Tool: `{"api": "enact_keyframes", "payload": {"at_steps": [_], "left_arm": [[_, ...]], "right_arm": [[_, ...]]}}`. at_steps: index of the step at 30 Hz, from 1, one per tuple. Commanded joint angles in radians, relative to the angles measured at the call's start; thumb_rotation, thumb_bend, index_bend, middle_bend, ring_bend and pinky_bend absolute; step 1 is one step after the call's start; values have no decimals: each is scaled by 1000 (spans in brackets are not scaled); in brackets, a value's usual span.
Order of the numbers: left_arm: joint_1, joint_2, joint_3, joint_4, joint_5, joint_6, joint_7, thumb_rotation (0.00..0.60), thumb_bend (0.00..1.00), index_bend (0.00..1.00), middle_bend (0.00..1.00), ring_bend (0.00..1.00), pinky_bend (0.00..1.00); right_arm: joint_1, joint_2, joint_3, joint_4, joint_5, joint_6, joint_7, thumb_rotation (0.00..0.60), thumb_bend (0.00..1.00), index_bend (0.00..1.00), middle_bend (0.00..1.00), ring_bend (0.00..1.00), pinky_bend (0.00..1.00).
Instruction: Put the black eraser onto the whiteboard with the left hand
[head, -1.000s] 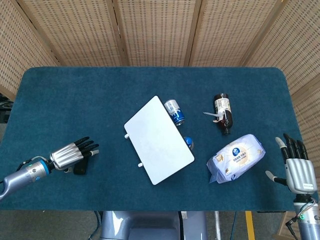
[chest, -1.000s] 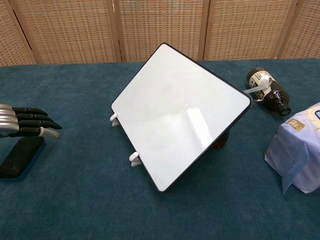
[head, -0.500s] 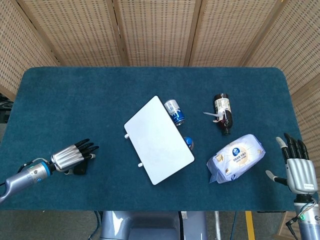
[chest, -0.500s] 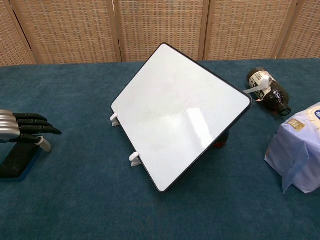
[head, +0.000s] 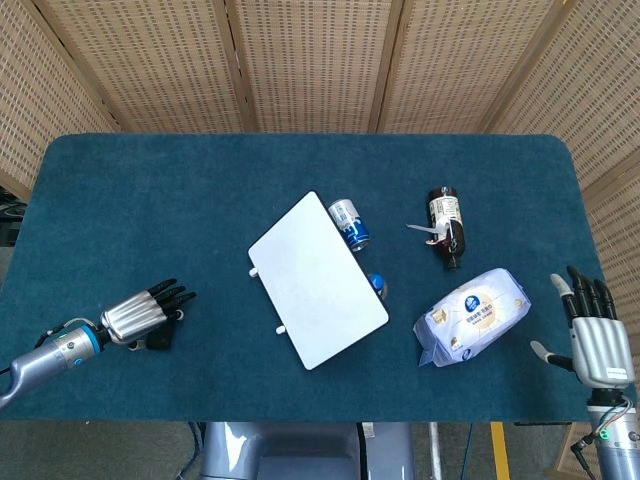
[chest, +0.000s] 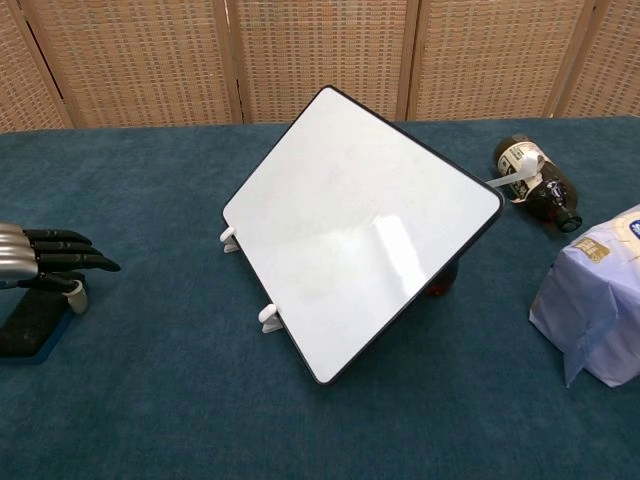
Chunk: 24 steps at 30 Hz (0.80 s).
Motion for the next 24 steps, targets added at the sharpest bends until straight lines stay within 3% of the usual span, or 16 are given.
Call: {"api": "enact_keyframes", "payload": {"at_steps": [1, 6, 11, 24], "left_arm": [[-1, 1, 1, -1, -3, -2, 0, 600, 212, 313, 0, 0, 0], [-3, 2, 1, 2, -8, -8, 4, 600, 248, 324, 0, 0, 0], [-2, -1, -1, 4, -15, -7, 7, 600, 355, 359, 0, 0, 0], [5, 7, -26, -1, -43, 18, 17, 600, 363, 407, 0, 0, 0]], "right_arm": [[0, 0, 0, 0, 0, 0, 1, 600, 0, 70, 0, 0, 0], [-1, 1, 0, 0, -3, 4, 3, 600, 0, 70, 0, 0, 0], [-1, 1, 0, 0, -5, 6, 4, 600, 0, 69, 0, 0, 0], [-1, 1, 0, -1, -7, 5, 3, 600, 0, 70, 0, 0, 0]]}}
